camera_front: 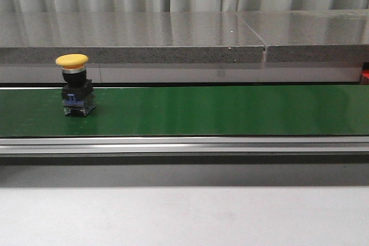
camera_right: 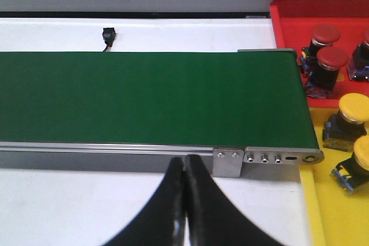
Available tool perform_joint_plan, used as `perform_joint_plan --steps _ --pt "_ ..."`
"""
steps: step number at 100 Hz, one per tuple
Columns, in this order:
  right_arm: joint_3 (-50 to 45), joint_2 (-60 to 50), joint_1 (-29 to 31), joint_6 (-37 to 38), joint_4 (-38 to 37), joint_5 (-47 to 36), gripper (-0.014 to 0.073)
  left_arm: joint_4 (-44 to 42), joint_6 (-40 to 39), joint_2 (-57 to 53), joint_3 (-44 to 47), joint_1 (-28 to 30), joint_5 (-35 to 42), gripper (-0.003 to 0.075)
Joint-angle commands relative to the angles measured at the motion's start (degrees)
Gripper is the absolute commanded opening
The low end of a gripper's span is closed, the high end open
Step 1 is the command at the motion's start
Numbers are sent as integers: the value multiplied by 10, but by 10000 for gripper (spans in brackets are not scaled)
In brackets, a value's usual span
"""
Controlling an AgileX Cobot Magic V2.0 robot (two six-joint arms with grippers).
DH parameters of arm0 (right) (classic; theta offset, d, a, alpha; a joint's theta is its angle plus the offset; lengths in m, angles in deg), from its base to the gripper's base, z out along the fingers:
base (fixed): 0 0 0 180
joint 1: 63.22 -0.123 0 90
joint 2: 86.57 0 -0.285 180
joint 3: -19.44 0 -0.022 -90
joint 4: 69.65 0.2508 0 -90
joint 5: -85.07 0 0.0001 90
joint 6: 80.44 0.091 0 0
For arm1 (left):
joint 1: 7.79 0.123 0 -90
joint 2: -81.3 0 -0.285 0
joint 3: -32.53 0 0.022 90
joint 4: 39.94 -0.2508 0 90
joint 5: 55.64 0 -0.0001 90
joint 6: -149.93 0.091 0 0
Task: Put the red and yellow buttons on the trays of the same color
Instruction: 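Set the red button on the belt and open the left gripper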
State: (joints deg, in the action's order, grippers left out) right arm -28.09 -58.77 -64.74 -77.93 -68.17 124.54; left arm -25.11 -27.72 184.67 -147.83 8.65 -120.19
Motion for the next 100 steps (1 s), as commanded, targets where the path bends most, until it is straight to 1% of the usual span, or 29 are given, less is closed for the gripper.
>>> perform_joint_plan --steps 1,18,23,28,35,39,40,42,47,50,62,72,82,88,100 --pt "14 5 0 -3 -3 -40 -66 17 1 -23 -13 -4 15 553" --pt "14 5 0 -3 -3 -40 -66 18 29 -54 -13 -9 38 525" --pt "14 5 0 -3 -3 -40 -66 18 42 -71 -13 -15 45 507" --pt "14 5 0 -3 -3 -40 -66 17 63 -89 -13 -26 50 471" --pt "14 5 0 -3 -3 -40 -66 16 74 -113 -13 -44 58 363" --pt "14 5 0 -3 -3 -40 -66 13 75 -127 -13 -57 65 265" --pt "14 5 0 -3 -3 -40 -66 13 77 -130 -13 -59 66 229" --pt "14 5 0 -3 -3 -40 -66 8 79 -136 -13 -67 70 191" --pt "14 5 0 -3 -3 -40 -66 -8 82 -152 -13 -85 75 40" --pt "14 5 0 -3 -3 -40 -66 -22 82 -160 -13 -100 76 -23" --pt "14 5 0 -3 -3 -40 -66 -66 83 -194 -3 -154 87 -21" --pt "14 5 0 -3 -3 -41 -66 -97 80 -226 24 -203 119 -21" --pt "14 5 0 -3 -2 -35 -66 -153 38 -253 60 -246 139 -21" --pt "14 5 0 -3 -2 -36 -66 -189 7 -279 87 -272 165 -21" --pt "14 5 0 -3 -2 -45 -66 -178 5 -330 135 -296 195 -21"
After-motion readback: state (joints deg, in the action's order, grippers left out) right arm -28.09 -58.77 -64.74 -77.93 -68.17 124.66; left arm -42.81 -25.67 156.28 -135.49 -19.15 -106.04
